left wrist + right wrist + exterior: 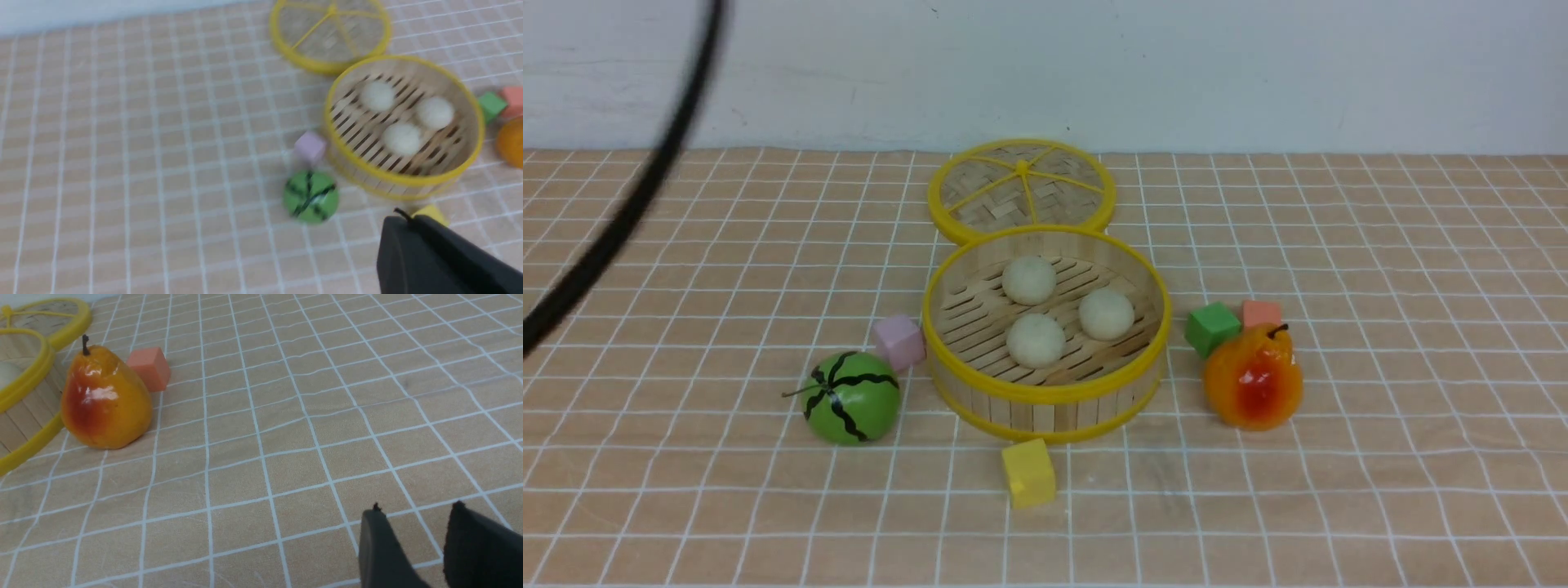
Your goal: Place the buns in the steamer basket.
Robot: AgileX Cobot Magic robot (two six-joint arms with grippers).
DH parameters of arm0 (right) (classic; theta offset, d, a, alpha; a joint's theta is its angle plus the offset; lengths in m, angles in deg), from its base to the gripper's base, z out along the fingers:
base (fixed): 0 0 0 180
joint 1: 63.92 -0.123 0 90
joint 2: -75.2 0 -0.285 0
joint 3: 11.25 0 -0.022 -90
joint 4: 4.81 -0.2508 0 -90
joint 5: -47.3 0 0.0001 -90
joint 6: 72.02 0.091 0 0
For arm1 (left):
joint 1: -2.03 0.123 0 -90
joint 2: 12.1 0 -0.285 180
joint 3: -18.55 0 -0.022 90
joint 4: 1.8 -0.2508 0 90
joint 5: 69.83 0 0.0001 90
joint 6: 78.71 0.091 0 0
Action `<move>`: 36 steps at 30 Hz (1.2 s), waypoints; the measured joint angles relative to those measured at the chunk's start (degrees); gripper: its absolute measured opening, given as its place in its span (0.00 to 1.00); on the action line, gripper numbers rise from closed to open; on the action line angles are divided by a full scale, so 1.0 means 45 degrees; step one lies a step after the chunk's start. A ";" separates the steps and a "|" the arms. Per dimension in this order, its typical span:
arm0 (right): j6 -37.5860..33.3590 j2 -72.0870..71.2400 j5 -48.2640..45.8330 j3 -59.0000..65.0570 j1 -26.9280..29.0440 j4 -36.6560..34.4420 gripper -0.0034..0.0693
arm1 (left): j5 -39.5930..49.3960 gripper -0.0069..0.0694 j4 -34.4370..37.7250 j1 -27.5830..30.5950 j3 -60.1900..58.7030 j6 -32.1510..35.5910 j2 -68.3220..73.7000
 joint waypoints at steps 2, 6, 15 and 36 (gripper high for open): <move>0.0000 0.0000 0.0000 0.0000 0.0000 0.0000 0.38 | -0.0120 0.07 -0.0214 0.0000 -0.1026 -0.0537 -0.1168; 0.0000 0.0000 0.0000 0.0000 0.0000 0.0000 0.38 | -0.0724 0.07 -0.0415 0.0000 -0.4110 -0.1289 -0.4043; 0.0000 0.0000 0.0000 0.0000 0.0000 0.0000 0.38 | -0.1737 0.07 -0.0404 0.0000 -0.8076 -0.2457 -0.6406; 0.0000 0.0000 0.0000 0.0000 0.0000 0.0000 0.38 | -0.2464 0.07 -0.0492 0.0000 -0.8190 -0.2738 -0.6431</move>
